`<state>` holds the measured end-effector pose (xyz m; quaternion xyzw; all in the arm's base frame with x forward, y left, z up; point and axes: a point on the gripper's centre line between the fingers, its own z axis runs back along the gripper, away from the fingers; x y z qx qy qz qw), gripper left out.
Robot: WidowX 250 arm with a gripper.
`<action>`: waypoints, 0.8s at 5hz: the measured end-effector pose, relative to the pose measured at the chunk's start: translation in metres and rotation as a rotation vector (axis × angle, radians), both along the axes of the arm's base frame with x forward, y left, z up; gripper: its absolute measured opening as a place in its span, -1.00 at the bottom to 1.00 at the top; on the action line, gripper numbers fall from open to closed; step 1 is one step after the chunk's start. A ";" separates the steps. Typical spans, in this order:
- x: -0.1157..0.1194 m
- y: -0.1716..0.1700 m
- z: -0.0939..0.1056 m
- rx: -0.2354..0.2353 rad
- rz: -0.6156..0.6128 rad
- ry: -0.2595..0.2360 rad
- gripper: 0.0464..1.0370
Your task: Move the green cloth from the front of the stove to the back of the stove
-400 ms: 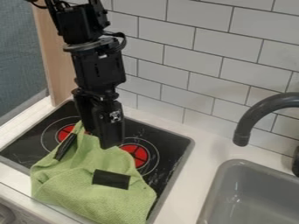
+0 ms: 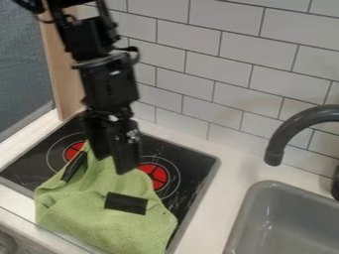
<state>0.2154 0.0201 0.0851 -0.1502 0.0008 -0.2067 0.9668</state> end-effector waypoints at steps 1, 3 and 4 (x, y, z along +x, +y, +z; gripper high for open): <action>0.010 0.013 -0.006 0.072 0.125 -0.007 0.92; 0.026 0.047 -0.045 0.289 0.523 0.012 0.92; 0.020 0.052 -0.071 0.348 0.592 0.105 0.92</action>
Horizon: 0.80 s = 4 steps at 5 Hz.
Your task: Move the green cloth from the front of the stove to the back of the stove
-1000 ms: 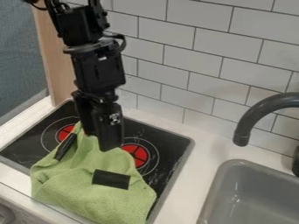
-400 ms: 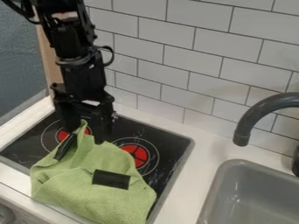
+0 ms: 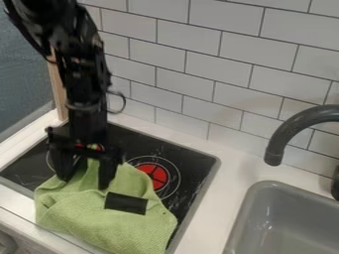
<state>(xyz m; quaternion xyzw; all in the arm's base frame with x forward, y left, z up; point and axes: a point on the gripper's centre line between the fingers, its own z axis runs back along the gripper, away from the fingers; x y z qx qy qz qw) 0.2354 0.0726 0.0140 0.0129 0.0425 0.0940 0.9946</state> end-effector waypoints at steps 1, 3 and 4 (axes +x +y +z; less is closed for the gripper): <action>0.002 -0.003 -0.011 0.006 0.013 0.009 0.92; 0.005 -0.009 -0.024 0.003 0.018 -0.009 0.92; 0.012 -0.006 -0.026 -0.005 0.032 -0.030 0.92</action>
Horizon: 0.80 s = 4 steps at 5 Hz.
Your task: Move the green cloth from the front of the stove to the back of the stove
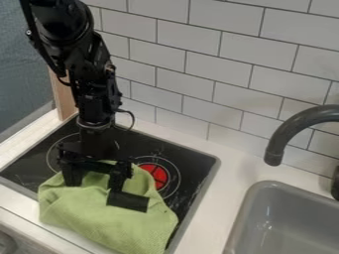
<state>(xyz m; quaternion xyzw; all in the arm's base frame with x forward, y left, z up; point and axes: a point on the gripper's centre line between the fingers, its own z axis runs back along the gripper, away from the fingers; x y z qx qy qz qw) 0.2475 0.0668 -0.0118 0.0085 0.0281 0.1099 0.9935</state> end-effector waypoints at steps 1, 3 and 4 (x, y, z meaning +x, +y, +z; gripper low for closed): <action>0.017 0.004 -0.001 -0.012 0.012 -0.025 0.92; 0.048 0.018 0.001 -0.016 0.040 -0.053 0.92; 0.065 0.038 0.002 0.002 0.066 -0.071 0.92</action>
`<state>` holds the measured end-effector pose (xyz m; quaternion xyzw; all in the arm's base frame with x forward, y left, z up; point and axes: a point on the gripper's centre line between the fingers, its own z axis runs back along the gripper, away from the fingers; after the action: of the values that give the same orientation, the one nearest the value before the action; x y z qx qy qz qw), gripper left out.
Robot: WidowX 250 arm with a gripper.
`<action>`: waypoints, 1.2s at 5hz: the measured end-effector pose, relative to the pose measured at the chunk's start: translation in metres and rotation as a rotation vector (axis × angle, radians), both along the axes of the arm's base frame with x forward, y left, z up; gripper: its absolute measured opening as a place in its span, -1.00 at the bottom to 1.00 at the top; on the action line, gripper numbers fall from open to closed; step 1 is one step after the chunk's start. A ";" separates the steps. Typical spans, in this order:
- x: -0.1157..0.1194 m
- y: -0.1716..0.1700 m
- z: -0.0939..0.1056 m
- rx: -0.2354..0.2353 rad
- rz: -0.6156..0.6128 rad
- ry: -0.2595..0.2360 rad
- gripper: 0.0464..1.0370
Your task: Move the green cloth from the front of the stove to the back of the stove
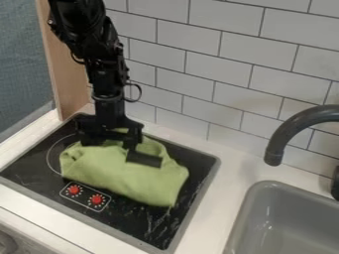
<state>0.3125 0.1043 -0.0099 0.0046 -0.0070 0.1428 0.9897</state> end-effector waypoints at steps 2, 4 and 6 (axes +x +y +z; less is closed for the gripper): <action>0.003 0.040 0.004 0.017 0.085 -0.020 0.92; -0.005 0.041 0.006 -0.030 0.069 0.012 0.92; -0.005 0.044 0.051 -0.082 0.057 -0.054 0.92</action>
<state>0.3079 0.1485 0.0407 -0.0398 -0.0276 0.1714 0.9840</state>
